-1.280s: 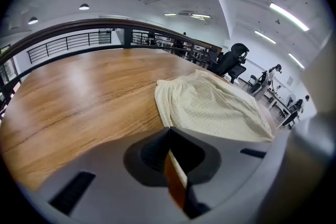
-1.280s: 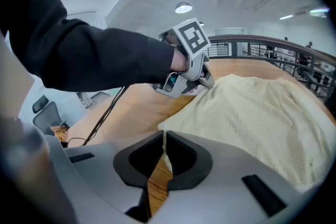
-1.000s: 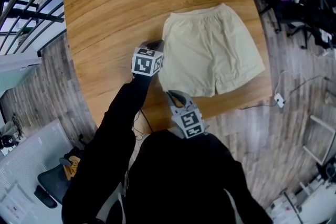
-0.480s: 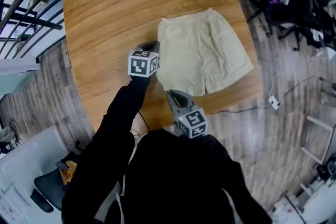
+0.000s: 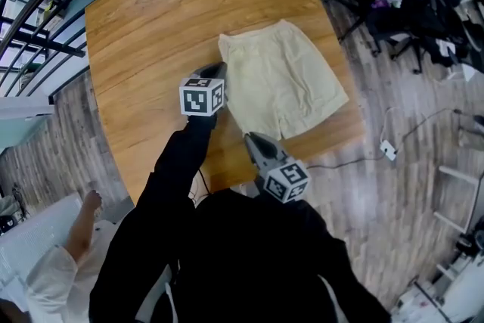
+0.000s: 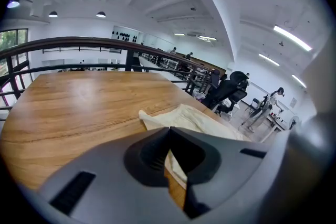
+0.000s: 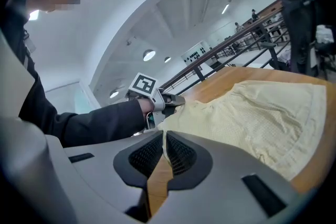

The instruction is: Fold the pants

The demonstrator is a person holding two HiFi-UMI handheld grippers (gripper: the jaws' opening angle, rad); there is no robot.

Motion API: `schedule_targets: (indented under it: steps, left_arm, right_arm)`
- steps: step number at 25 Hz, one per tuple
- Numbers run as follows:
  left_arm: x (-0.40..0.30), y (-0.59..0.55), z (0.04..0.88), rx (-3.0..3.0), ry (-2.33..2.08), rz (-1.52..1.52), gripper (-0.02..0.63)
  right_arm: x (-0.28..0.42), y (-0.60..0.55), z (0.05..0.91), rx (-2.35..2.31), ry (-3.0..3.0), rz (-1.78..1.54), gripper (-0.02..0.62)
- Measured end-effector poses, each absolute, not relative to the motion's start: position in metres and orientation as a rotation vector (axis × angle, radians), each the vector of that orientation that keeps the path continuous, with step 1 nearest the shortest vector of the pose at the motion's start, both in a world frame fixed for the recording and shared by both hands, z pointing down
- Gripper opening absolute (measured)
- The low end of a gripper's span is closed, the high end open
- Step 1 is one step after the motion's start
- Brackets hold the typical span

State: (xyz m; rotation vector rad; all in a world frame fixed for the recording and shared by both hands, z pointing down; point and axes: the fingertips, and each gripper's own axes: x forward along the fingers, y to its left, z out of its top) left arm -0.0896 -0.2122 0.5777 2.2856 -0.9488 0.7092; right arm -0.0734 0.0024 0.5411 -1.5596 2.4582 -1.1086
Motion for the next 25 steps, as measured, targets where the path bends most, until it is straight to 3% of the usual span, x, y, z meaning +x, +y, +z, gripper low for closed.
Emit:
schedule_targets:
  steps: [25]
  left_arm:
    - [0.042, -0.224, 0.550, 2.297, -0.947, 0.600, 0.006]
  right_arm:
    - [0.079, -0.007, 0.518, -1.531, 2.050, -1.227, 0.020]
